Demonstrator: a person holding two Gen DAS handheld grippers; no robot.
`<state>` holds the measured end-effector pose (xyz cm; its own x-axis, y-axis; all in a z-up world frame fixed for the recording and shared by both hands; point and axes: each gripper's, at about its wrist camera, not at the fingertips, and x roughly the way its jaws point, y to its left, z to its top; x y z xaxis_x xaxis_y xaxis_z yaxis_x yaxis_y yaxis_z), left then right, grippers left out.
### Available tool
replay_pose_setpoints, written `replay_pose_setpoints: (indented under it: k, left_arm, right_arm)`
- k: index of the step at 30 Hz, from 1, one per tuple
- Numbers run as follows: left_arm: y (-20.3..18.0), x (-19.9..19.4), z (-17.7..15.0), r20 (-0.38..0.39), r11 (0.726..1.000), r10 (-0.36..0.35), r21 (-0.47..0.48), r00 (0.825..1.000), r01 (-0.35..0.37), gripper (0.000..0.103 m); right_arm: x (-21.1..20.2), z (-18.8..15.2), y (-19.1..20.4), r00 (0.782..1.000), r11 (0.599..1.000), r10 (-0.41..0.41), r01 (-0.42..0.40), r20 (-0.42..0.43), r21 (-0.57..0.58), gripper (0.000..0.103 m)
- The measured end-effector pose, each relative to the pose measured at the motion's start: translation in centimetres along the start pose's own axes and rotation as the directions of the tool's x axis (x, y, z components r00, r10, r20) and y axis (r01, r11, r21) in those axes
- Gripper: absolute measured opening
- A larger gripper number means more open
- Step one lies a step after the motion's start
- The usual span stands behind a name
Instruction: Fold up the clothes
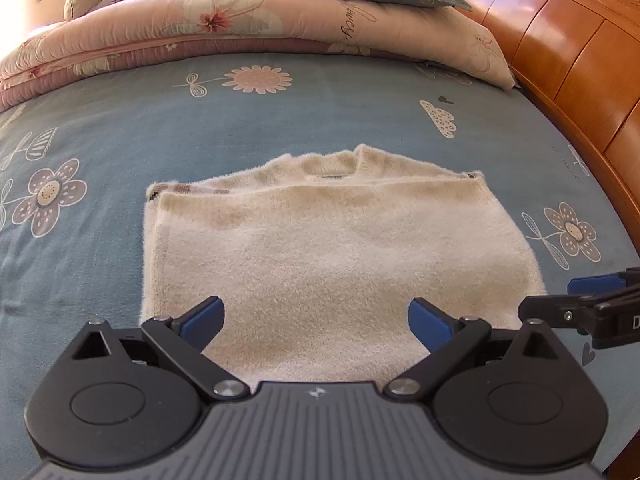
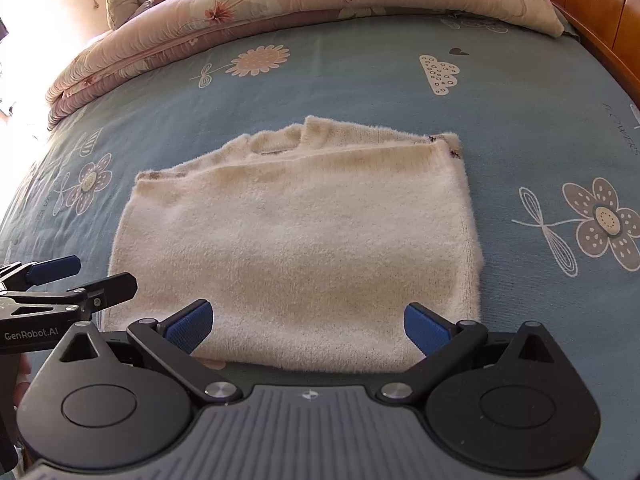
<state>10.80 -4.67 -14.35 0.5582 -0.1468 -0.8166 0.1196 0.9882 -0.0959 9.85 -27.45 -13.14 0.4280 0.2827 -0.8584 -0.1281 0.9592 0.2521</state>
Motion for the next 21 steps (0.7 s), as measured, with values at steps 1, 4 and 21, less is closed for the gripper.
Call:
replay_pose_setpoints:
  k: [1, 4, 21]
  left_arm:
    - [0.4, 0.9, 0.0, -0.002, 1.0, 0.004, -0.011, 1.0, -0.004, 0.098]
    - [1.9, 3.1, 0.5, -0.01, 0.999, 0.006, -0.048, 1.0, -0.007, 0.098]
    - [13.6, 7.5, -0.2, 0.038, 0.959, -0.185, -0.213, 0.982, 0.189, 0.097]
  right_arm:
    - [0.5, 0.1, -0.2, 1.0, 1.0, 0.0, 0.001, -0.018, 0.015, 0.103]
    - [1.9, -0.3, -0.8, 0.998, 0.998, -0.025, 0.028, -0.051, 0.06, 0.103]
    - [8.0, 0.4, 9.3, 0.983, 0.999, -0.021, 0.029, -0.183, 0.041, 0.103]
